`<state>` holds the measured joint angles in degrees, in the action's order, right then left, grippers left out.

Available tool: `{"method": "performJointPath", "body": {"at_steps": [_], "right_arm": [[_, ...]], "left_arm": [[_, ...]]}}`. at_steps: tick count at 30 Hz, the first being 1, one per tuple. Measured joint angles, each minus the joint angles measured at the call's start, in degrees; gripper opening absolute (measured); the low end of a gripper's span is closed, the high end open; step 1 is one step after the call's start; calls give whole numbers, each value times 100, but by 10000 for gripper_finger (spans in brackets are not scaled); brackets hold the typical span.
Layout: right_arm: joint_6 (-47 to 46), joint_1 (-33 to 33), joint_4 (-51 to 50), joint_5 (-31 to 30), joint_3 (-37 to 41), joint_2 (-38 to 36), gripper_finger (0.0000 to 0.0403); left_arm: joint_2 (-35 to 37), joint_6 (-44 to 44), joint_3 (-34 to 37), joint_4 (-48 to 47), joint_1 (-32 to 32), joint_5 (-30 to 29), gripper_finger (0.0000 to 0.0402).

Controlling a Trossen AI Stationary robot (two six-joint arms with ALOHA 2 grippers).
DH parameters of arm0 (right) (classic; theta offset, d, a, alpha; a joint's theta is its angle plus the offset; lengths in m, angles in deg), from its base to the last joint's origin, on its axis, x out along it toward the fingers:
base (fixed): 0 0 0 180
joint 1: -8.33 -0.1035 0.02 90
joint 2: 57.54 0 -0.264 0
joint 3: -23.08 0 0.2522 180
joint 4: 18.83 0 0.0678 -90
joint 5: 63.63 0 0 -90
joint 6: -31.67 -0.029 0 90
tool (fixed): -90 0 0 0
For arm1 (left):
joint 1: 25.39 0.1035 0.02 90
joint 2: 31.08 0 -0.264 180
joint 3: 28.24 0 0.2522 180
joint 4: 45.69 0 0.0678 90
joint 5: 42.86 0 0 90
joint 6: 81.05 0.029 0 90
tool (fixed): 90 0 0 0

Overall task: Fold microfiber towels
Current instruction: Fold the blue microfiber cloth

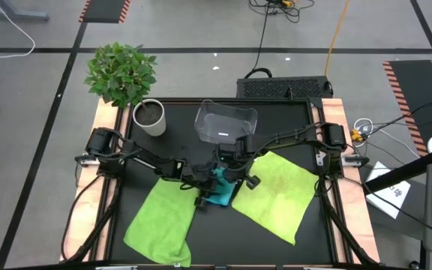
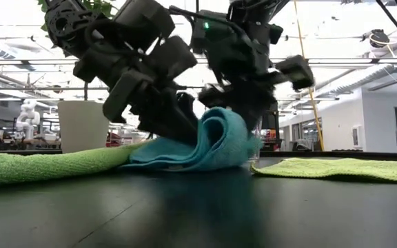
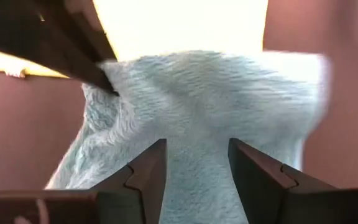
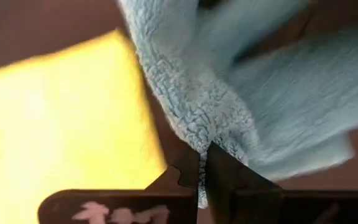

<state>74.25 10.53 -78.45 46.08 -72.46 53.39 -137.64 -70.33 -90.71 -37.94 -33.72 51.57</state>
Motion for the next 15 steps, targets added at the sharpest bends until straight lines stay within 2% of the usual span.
{"method": "performJointPath", "body": {"at_steps": [5,15], "right_arm": [[-130,0,-257,1,-4,-2,0],[-318,0,-857,-42,-8,-2,0]], "left_arm": [[-11,1,2,-266,49,-188,175],[90,-32,-11,-1016,172,-203,175]]}}
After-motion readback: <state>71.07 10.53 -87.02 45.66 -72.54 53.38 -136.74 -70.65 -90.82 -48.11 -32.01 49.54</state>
